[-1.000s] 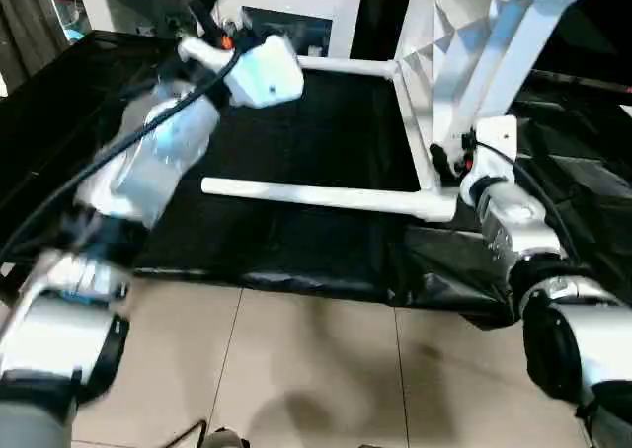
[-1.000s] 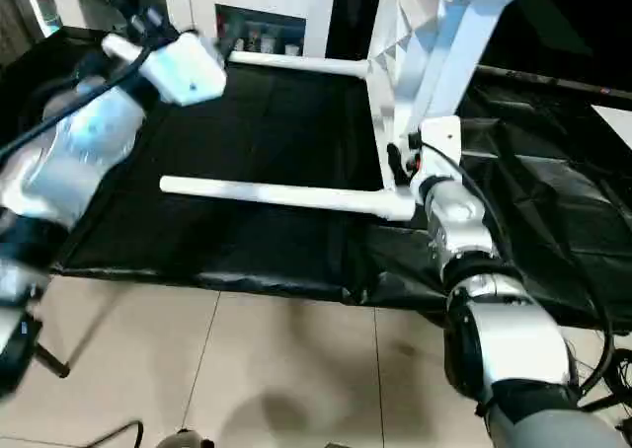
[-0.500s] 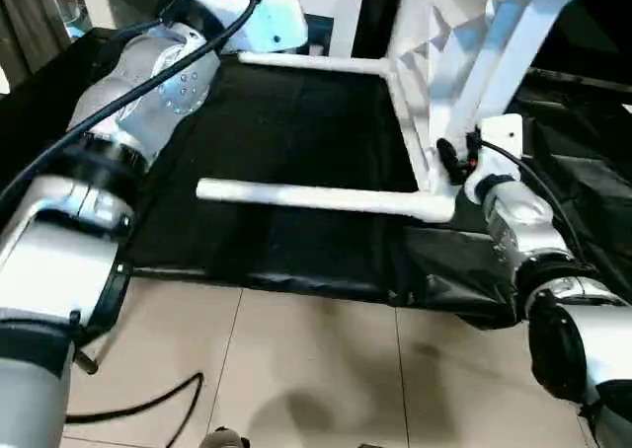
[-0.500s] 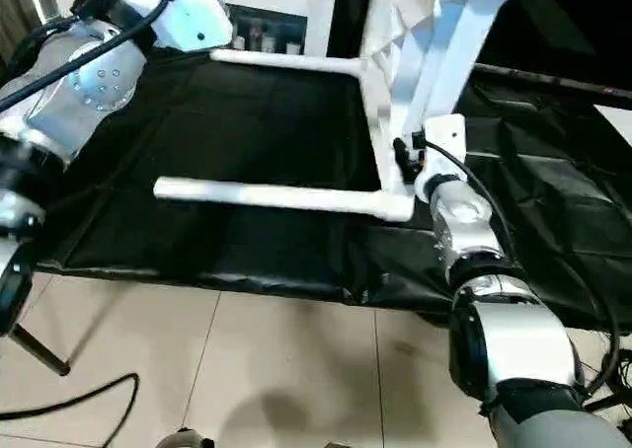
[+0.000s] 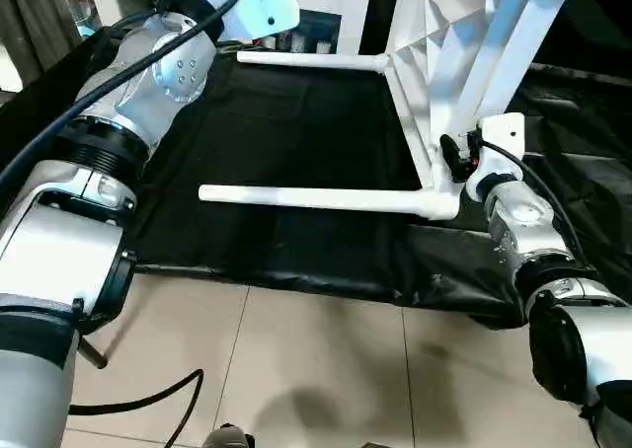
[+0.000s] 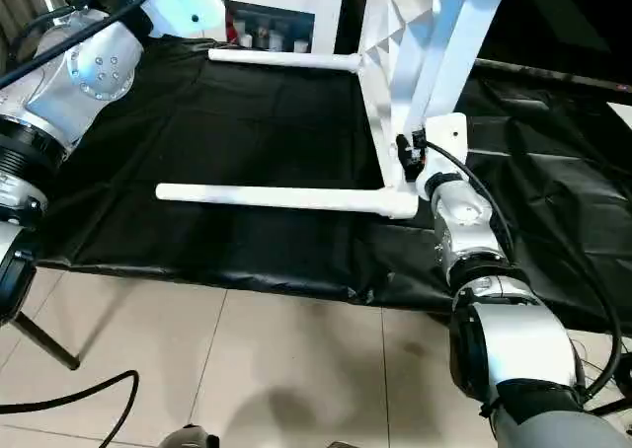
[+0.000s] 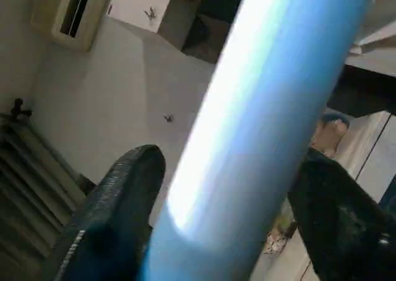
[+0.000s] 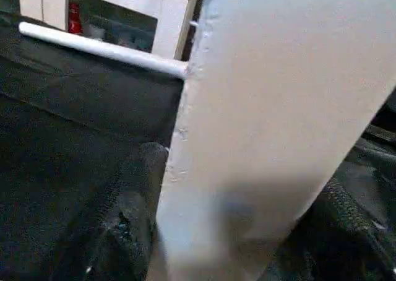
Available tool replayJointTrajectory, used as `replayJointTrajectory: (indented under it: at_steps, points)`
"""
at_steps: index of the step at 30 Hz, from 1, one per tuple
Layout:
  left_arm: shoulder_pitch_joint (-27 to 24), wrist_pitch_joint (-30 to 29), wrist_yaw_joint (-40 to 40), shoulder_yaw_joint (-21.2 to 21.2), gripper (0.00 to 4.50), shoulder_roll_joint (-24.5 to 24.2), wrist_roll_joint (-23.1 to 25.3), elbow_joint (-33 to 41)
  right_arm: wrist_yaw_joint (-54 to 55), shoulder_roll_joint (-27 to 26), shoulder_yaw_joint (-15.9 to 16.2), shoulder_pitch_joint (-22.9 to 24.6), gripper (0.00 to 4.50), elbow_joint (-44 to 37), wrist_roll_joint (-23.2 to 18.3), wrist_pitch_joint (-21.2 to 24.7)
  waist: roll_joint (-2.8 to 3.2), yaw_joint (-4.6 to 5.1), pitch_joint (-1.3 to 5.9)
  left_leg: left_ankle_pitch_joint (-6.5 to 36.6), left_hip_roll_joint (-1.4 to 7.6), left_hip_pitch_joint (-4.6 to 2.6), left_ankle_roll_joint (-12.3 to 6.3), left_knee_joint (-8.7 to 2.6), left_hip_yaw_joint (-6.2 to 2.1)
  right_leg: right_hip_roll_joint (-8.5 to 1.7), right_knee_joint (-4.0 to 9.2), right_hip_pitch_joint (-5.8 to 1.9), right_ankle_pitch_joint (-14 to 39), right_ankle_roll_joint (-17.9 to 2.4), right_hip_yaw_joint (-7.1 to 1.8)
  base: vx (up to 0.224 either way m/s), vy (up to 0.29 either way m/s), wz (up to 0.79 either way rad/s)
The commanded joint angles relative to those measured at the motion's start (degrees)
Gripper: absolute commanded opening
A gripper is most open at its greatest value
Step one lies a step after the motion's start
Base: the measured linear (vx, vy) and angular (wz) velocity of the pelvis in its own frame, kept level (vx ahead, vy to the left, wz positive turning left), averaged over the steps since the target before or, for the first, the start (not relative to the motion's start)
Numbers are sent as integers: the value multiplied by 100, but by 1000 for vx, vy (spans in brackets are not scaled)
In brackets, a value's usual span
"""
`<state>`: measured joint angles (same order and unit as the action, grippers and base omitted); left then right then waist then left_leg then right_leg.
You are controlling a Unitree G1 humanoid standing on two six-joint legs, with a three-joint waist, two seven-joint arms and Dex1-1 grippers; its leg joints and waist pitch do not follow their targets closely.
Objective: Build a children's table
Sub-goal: Flip table
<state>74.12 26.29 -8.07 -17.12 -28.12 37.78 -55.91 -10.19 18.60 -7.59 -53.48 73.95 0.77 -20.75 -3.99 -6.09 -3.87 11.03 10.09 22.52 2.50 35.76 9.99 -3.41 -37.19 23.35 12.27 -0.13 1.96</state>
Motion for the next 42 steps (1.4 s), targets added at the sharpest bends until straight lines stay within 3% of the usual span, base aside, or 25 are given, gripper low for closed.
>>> replayJointTrajectory:
  at_steps: [1,8,11,13,17,18,21,22,25,27,29,33,35,36,37,39,42]
  points:
    - [-185,17,191,-35,313,24,-72,12,107,295,233,-167,230,-235,362,-384,28,-31,499,131,270,-158,-249,-337,-56,-460,241,-341,-962,-1728,-211,0,0,0]
    - [-345,-5,726,365,269,168,-835,184,201,628,325,-609,230,-401,539,-427,1,-71,511,-95,245,-138,-357,-302,-25,-450,207,-342,-1087,-1773,-207,0,0,0]
    - [-358,-255,958,872,261,351,-1512,113,-11,831,410,-1002,230,-522,608,-416,-25,-83,532,-378,192,-84,-531,-245,-1,-416,160,-345,-1436,-1810,-205,0,0,0]
    - [-420,-486,1062,1201,255,441,-1964,209,-333,993,476,-1422,229,-602,618,-333,9,-77,497,-168,176,-53,-589,-231,16,-415,187,-326,-1215,-1795,-215,0,0,0]
    - [-479,-731,1125,1458,251,505,-2288,342,-724,1134,539,-1895,215,-634,611,-199,26,-90,469,39,211,-47,-556,-240,5,-401,198,-299,-845,-1721,-203,0,0,0]
    - [-518,-857,1135,1609,249,538,-2444,427,-951,1222,640,-2171,212,-609,704,-93,17,-78,464,66,222,-53,-543,-241,7,-394,201,-282,-780,-1730,-199,0,0,0]
    - [-543,-922,1156,1685,241,555,-2506,483,-1070,1273,716,-2325,211,-577,772,-34,56,-75,465,90,248,-59,-500,-238,-10,-393,191,-260,-722,-1738,-188,0,0,0]
    - [-585,-1023,1190,1788,233,589,-2595,570,-1191,1336,823,-2516,211,-525,876,-4,23,-66,459,85,257,-58,-496,-235,-9,-393,183,-256,-713,-1725,-186,0,0,0]
    - [-728,-1318,1306,1995,226,745,-2911,815,-1496,1424,1070,-2836,211,-424,1127,41,31,-69,476,-18,280,-73,-501,-217,-12,-406,159,-238,-804,-1784,-178,0,0,0]
    - [-915,-1620,1336,2090,224,866,-3129,1077,-1797,1491,1305,-3135,211,-348,1371,35,-6,-50,472,-81,261,-19,-575,-187,11,-395,143,-238,-892,-1819,-181,0,0,0]
    - [-966,-1675,1296,2113,222,888,-3152,1138,-1841,1504,1371,-3219,211,-340,1444,-8,11,-70,463,10,261,-15,-602,-181,13,-401,157,-224,-755,-1785,-185,0,0,0]
    - [-1266,-2004,1123,2097,204,998,-3083,1598,-2187,1469,1506,-3707,211,-274,1560,-41,-17,-19,462,-12,284,6,-590,-175,-3,-405,146,-223,-704,-1699,-181,0,0,0]
    - [-1396,-2141,1064,2107,196,1023,-3014,1820,-2215,1461,1568,-3850,211,-225,1632,-79,-78,22,452,-34,291,16,-583,-173,4,-398,141,-223,-704,-1698,-178,0,0,0]
    - [-1452,-2209,1046,2116,192,1032,-2995,1924,-2220,1462,1594,-3892,259,-199,1659,-99,-64,33,445,-51,297,14,-563,-175,-2,-401,135,-214,-670,-1691,-176,0,0,0]
    - [-1503,-2276,1036,2116,189,1028,-2977,2010,-2246,1453,1602,-3929,271,-171,1669,-107,-50,40,449,-86,307,8,-534,-170,-3,-409,125,-213,-706,-1700,-182,0,0,0]
    - [-1619,-2399,1011,2146,184,1010,-2996,2172,-2258,1422,1585,-3994,273,-145,1655,-171,-108,63,443,-163,312,22,-553,-153,6,-393,103,-214,-857,-1711,-178,0,0,0]
    - [-1714,-2530,983,2161,176,976,-2971,2298,-2283,1336,1452,-4019,310,-146,1504,-286,-115,86,416,-130,319,9,-573,-160,8,-401,116,-196,-811,-1720,-184,0,0,0]
